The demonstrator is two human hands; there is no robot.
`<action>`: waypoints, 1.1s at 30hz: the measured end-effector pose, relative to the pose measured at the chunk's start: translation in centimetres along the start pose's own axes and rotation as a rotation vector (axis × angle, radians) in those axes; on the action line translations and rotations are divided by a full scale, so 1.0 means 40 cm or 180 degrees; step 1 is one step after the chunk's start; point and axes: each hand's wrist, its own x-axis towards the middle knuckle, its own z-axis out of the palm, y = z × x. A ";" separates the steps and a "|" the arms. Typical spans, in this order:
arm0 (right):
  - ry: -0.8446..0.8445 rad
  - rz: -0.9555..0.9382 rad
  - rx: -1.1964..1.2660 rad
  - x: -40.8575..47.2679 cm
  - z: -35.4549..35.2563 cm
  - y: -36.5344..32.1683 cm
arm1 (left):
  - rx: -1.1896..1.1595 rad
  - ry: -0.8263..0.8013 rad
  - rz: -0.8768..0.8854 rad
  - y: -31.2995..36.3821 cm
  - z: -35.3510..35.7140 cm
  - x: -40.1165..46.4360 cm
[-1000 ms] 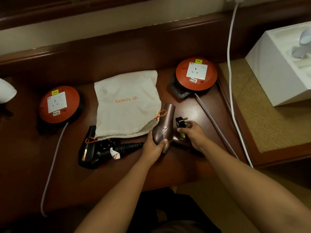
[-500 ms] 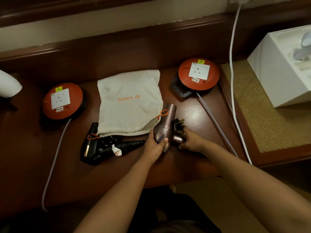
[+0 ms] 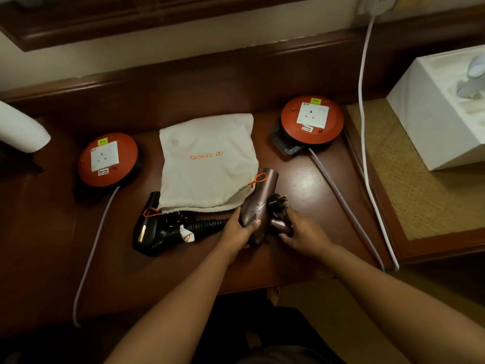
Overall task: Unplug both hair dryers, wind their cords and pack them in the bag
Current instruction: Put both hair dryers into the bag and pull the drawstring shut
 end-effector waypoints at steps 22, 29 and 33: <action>0.0479 -0.0697 -0.0306 -0.026 -0.144 -0.169 | 0.2579 0.0838 0.1269 0.078 -0.319 0.013; 0.0343 -0.0813 -0.0375 -0.007 -0.091 -0.238 | 0.4222 0.0702 0.1487 0.032 -0.456 0.088; 0.0072 -0.0835 -0.0495 0.018 -0.050 -0.267 | 0.4559 0.0602 0.1411 0.021 -0.485 0.124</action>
